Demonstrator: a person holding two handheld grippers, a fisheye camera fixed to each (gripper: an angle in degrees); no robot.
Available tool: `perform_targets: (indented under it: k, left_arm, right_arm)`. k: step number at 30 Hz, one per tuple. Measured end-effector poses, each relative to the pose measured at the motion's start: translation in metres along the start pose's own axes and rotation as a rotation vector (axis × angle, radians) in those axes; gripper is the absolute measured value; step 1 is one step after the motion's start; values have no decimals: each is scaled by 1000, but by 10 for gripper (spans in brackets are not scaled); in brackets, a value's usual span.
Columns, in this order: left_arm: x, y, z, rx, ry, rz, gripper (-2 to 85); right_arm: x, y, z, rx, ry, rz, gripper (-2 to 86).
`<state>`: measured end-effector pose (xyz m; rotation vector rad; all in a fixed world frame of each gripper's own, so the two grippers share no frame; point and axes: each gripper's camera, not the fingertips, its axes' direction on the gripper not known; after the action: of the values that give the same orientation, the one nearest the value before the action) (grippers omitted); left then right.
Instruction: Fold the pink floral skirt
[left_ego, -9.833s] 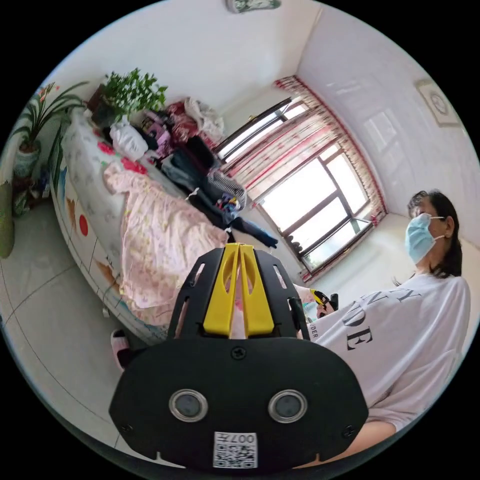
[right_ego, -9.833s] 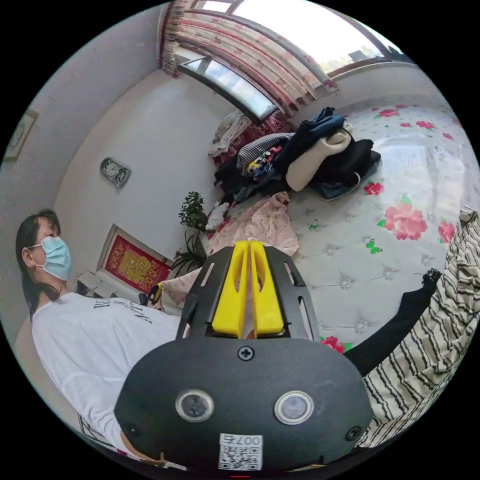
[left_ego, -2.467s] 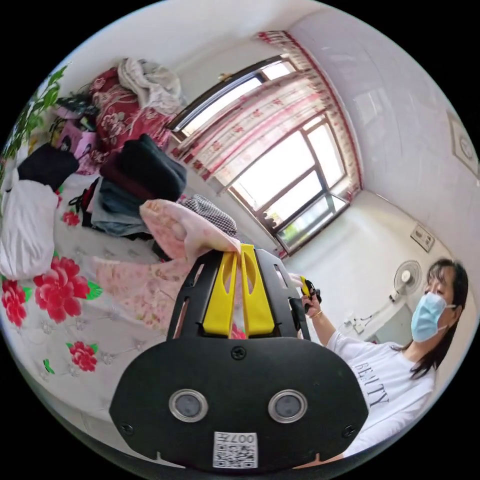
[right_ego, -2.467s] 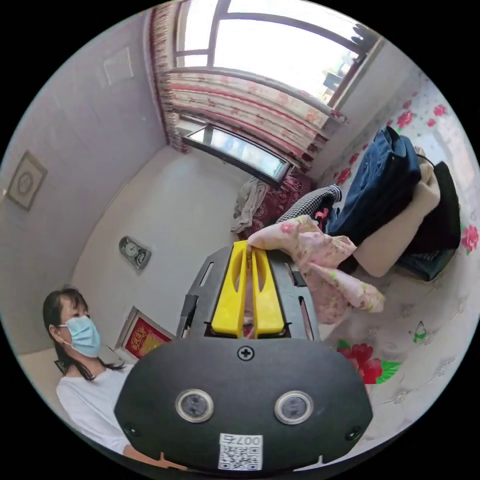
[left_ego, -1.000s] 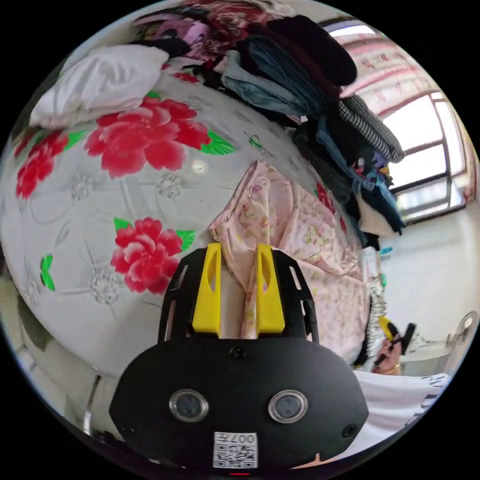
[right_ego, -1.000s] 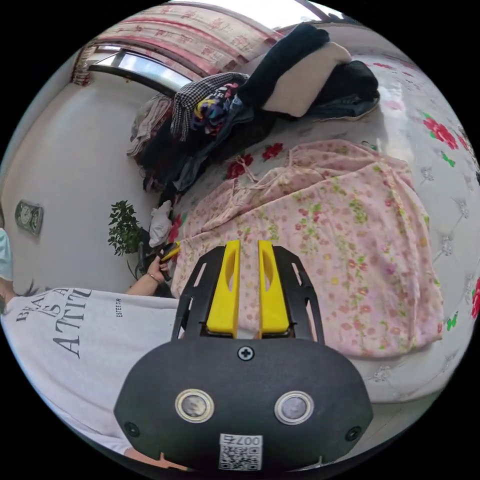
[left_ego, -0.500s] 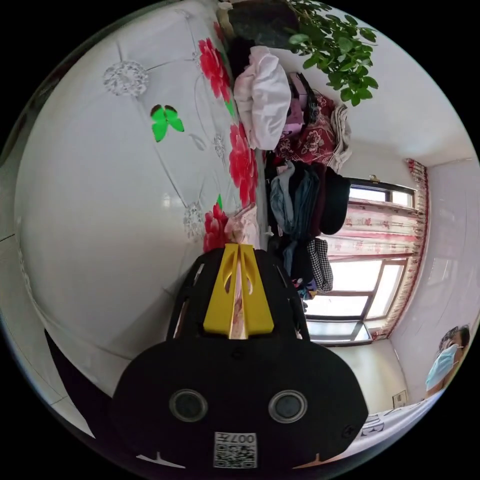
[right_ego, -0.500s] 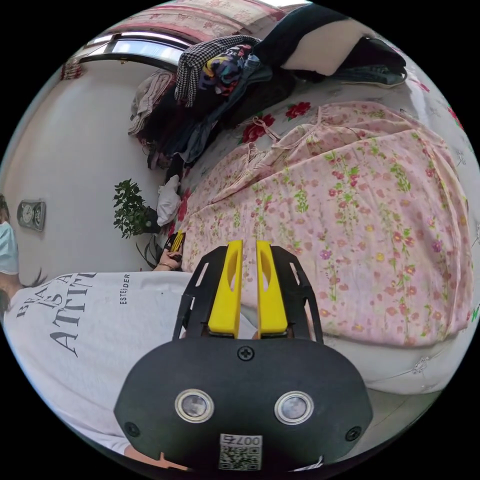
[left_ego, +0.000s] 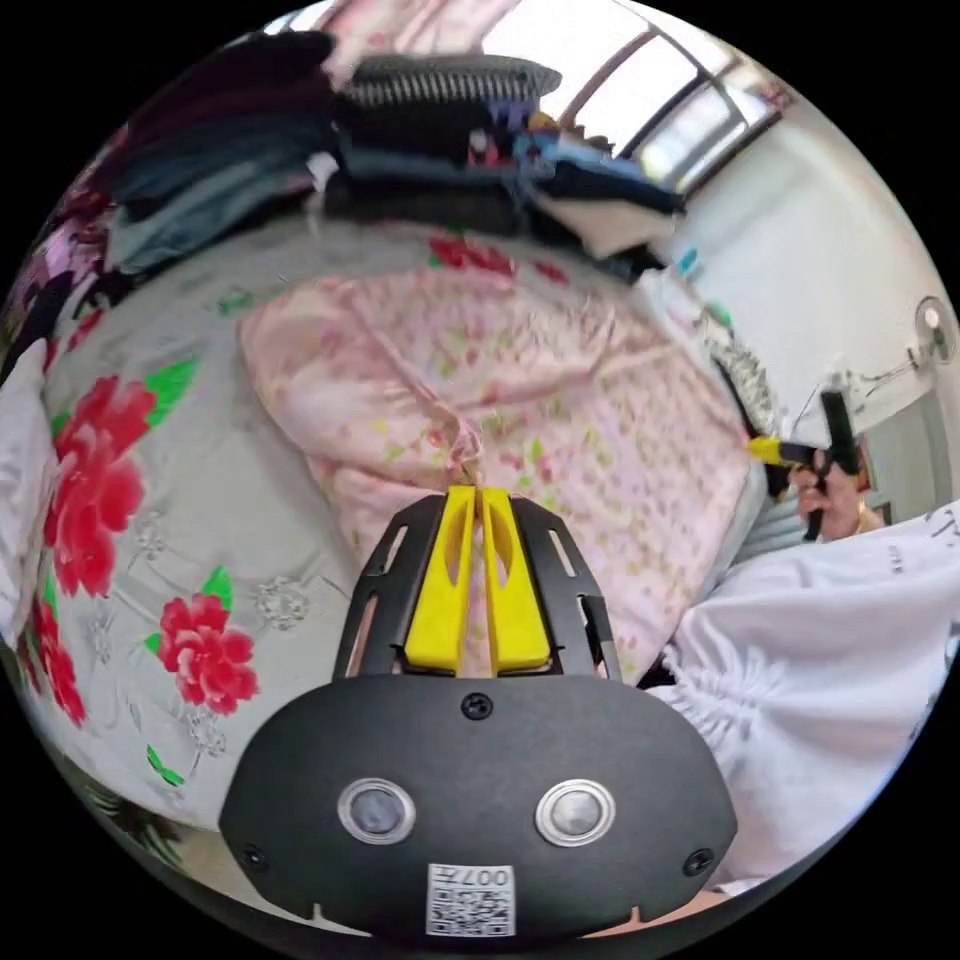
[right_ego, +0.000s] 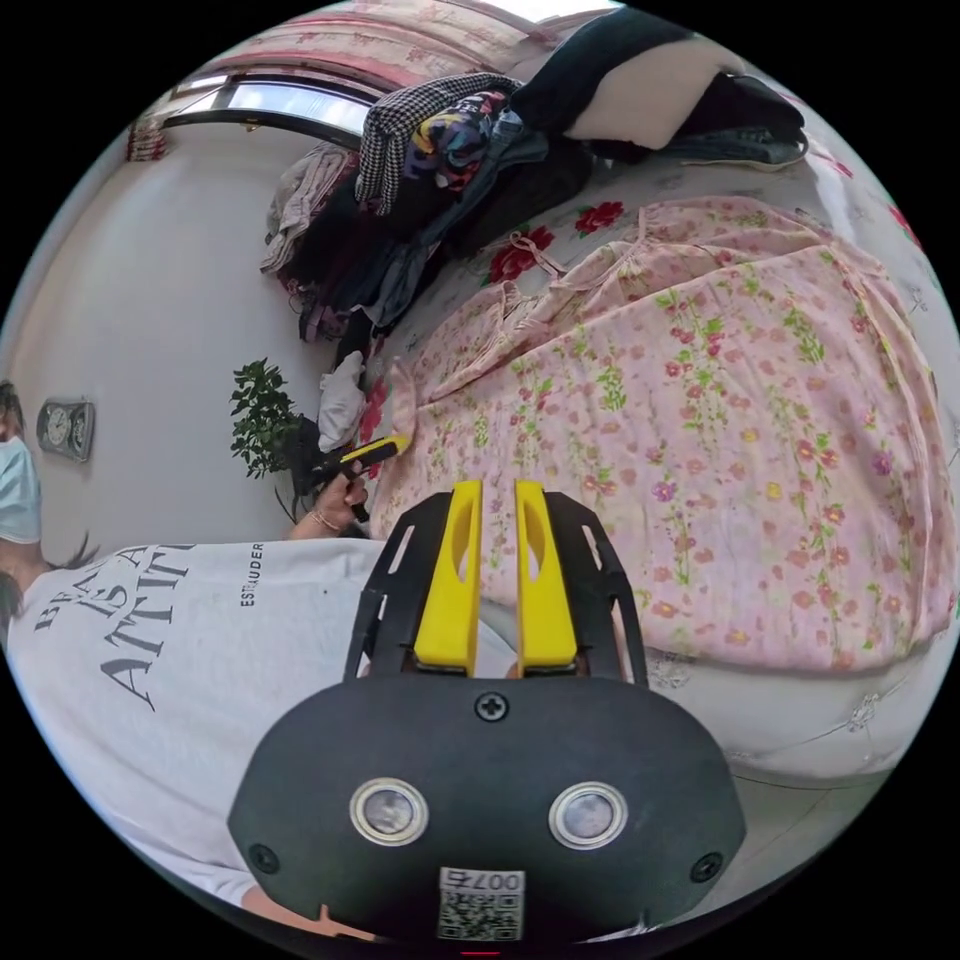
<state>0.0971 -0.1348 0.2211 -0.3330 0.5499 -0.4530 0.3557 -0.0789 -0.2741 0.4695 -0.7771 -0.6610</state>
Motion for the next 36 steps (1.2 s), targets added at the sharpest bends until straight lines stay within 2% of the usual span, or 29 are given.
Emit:
perform_targets:
  k: [1,2,5,9,14,17,19,22,25,30,33,36]
  left_arm:
    - [3,0,17,-31,-12,0,6]
    - [4,3,12,42,16,-9,21]
    - [7,7,7,48,59,-28,63]
    - [16,17,-7,102,62,-18,68]
    - [26,20,-26,148,58,-79,65]
    - [34,19,-30,159,32,-115,57]
    - [37,17,-28,140,39,-142,54]
    - [45,13,-25,125,42,-176,52]
    - [53,7,-22,118,50,-214,48]
    - [60,-1,-11,111,81,-288,26]
    - [62,-6,-9,115,92,-309,8]
    - [65,-11,-9,111,83,-289,1]
  right_arm:
    - [1,2,-2,7,-5,2,78]
    - [1,3,-5,16,-5,5,78]
    - [5,9,-19,59,22,9,76]
    - [29,14,-50,140,70,72,71]
    - [98,31,-136,430,153,296,65]
    - [154,47,-187,623,109,457,66]
    - [187,51,-210,687,82,525,69]
    - [239,44,-234,689,-12,626,73]
    - [276,25,-231,601,-132,670,70]
    - [288,-8,-212,451,-265,597,24]
    - [257,-23,-230,472,-65,502,6]
    - [173,-42,-250,463,251,194,1]
